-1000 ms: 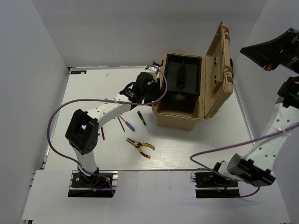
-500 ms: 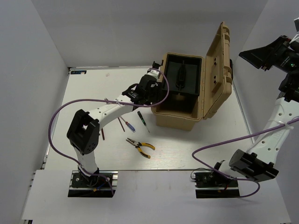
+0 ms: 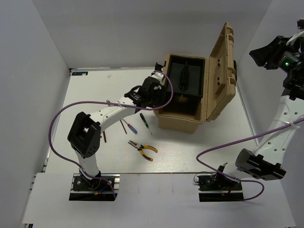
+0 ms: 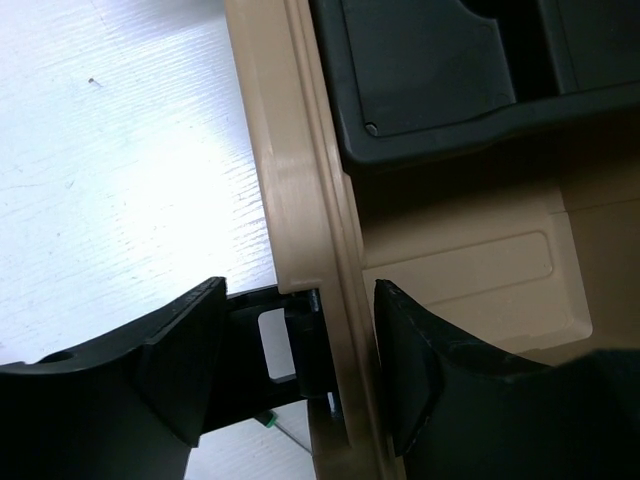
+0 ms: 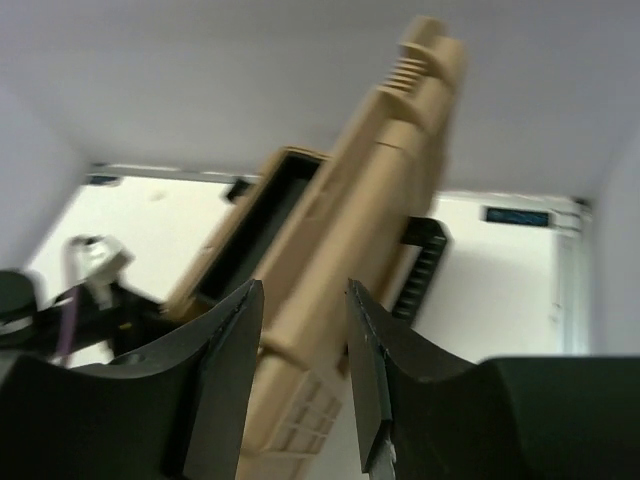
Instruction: Sort the tools into containers
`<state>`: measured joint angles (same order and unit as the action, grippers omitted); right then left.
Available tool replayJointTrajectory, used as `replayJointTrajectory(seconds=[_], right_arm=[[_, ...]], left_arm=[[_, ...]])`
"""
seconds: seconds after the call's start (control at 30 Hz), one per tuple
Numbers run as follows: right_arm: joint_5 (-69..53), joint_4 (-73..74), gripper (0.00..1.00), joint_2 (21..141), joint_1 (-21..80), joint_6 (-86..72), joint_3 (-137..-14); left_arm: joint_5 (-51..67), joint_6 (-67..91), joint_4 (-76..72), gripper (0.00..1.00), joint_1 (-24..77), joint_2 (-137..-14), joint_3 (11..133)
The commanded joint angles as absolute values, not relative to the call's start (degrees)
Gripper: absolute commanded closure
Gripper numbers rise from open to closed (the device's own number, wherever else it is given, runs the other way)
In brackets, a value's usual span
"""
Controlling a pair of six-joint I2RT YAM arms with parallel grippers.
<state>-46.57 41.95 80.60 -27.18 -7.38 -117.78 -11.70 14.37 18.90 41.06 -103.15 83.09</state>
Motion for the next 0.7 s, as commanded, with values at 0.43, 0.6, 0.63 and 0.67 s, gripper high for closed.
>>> replayJointTrajectory(seconds=[0.43, 0.6, 0.63, 0.67], right_arm=[[-15.5, 42.3, 0.57, 76.7, -16.2, 1.8, -115.7], [-16.0, 42.3, 0.57, 75.6, -14.9, 1.0, -114.8], [-16.2, 42.3, 0.57, 75.7, -14.3, 0.7, -114.8], [-16.2, 42.4, 0.57, 75.2, -14.2, 0.6, -114.9]], left_arm=[[-19.1, 17.2, 30.0, 0.57, 42.8, -104.2, 84.8], [-20.9, 23.8, 30.0, 0.66, 43.9, -104.8, 84.3], [-20.9, 24.8, 30.0, 0.66, 43.9, -104.8, 84.3], [-20.9, 25.8, 29.2, 0.66, 43.9, -104.8, 83.6]])
